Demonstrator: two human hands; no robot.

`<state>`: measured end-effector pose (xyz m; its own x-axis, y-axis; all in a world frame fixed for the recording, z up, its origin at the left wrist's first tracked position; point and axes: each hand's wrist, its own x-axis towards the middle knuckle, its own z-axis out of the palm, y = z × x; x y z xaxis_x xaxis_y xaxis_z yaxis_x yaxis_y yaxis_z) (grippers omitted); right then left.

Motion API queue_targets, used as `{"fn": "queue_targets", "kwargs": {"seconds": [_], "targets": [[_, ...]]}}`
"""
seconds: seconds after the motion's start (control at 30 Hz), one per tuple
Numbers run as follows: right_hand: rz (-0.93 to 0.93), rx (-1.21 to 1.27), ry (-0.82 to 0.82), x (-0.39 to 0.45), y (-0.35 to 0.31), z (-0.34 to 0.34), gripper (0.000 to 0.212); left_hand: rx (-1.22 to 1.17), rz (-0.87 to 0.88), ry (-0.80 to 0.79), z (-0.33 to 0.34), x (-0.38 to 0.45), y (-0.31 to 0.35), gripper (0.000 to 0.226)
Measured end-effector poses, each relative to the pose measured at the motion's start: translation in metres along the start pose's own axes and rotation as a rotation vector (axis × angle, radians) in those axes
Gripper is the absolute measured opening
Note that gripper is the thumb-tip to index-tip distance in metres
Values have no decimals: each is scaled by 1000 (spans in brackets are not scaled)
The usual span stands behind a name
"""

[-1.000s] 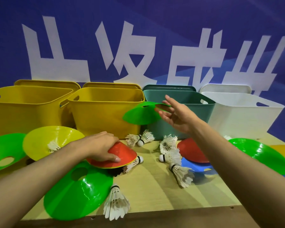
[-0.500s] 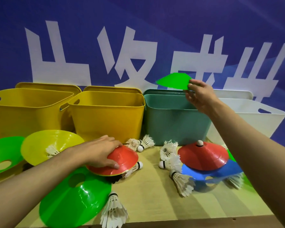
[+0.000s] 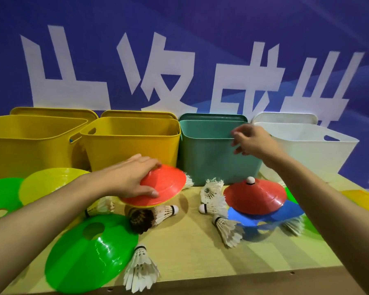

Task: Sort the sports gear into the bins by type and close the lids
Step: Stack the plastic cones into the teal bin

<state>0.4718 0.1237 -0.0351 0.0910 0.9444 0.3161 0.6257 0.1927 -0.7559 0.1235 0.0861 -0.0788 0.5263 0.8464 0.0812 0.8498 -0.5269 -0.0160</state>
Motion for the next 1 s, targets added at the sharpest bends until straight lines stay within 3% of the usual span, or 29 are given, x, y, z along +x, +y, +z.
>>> {"fn": "queue_targets", "kwargs": {"seconds": [0.13, 0.23, 0.33, 0.53, 0.7, 0.8, 1.0], "targets": [[231, 106, -437, -51, -12, 36, 48, -25, 36, 161, -11, 4, 18, 102], [327, 464, -550, -70, -6, 63, 37, -13, 98, 204, -12, 6, 30, 101], [318, 836, -488, -74, -7, 74, 20, 30, 137, 191, -13, 3, 40, 100], [219, 908, -320, -50, -20, 37, 18, -61, 80, 415, -18, -13, 35, 93], [225, 1060, -98, 6, -41, -6, 22, -42, 37, 328, -10, -16, 14, 73], [294, 1030, 34, 38, -43, -14, 20, -24, 18, 264, -4, -14, 4, 63], [475, 850, -77, 34, -1, 7, 16, -47, 26, 202, 6, -7, -5, 41]]}}
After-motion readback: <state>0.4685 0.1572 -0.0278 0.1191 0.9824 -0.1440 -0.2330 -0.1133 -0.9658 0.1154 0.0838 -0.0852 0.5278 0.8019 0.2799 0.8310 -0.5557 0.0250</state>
